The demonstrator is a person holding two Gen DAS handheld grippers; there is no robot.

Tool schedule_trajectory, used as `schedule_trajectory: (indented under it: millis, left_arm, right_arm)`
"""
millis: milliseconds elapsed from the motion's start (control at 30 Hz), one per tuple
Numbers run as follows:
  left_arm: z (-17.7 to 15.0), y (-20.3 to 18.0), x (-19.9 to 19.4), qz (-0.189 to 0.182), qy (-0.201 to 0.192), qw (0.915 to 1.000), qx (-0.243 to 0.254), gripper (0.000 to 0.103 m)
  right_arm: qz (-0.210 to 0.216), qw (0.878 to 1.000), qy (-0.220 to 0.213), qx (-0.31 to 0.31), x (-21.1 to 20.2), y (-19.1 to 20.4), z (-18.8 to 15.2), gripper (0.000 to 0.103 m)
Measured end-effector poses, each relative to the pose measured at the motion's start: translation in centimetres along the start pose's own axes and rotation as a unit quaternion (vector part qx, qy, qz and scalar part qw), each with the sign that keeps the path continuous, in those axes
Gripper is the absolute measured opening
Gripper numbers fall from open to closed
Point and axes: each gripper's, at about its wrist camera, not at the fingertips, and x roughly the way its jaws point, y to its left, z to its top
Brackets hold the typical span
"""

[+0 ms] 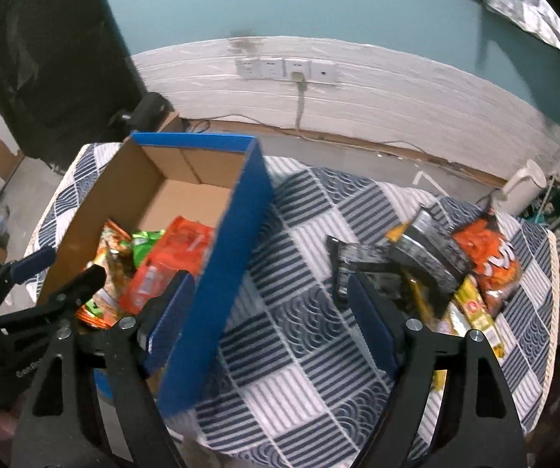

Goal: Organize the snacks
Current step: 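Open both tools to drop the bags into the box, then move both tools back over the remaining snacks on the tablecloth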

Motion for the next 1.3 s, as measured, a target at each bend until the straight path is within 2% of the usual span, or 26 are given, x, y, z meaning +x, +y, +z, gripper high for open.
schedule_trajectory:
  millis: [233, 267, 500, 600, 767, 1000, 1133, 1300]
  left_arm:
    - [1.0, -4.6, -0.3, 0.002, -0.005, 0.9994, 0.035, 0.077]
    - [1.2, -5.5, -0.3, 0.001, -0.004, 0.9991, 0.042, 0.080]
    - [2.6, -11.0, -0.1, 0.009, -0.006, 0.9954, 0.096, 0.082]
    - [3.3, -12.3, 0.8, 0.002, 0.011, 0.9944, 0.105, 0.082]
    - [4.5, -14.3, 3.4, 0.022, 0.024, 0.9910, 0.130, 0.082]
    - [5.5, -16.8, 7.3, -0.003, 0.063, 0.9895, 0.130, 0.082]
    - [5.5, -18.0, 9.4, -0.038, 0.098, 0.9890, 0.104, 0.082]
    - [5.4, -19.2, 11.7, -0.027, 0.111, 0.9880, 0.104, 0.082]
  right_arm:
    - [-0.020, 1.000, 0.003, 0.016, -1.2, -4.9, -1.3, 0.081]
    - [-0.023, 1.000, 0.005, 0.015, -1.2, -5.4, -1.4, 0.081]
    - [-0.045, 0.998, 0.024, -0.022, -1.3, -9.5, -1.5, 0.081]
    - [-0.041, 0.998, 0.036, -0.029, -0.8, -11.3, -1.4, 0.081]
    - [-0.037, 0.996, 0.063, -0.060, 1.2, -13.5, -0.8, 0.081]
    - [-0.024, 0.991, 0.092, -0.093, 4.9, -15.5, 0.8, 0.081]
    - [-0.013, 0.986, 0.107, -0.128, 7.0, -15.8, 1.2, 0.081]
    - [-0.012, 0.984, 0.117, -0.131, 9.2, -16.7, 1.5, 0.081]
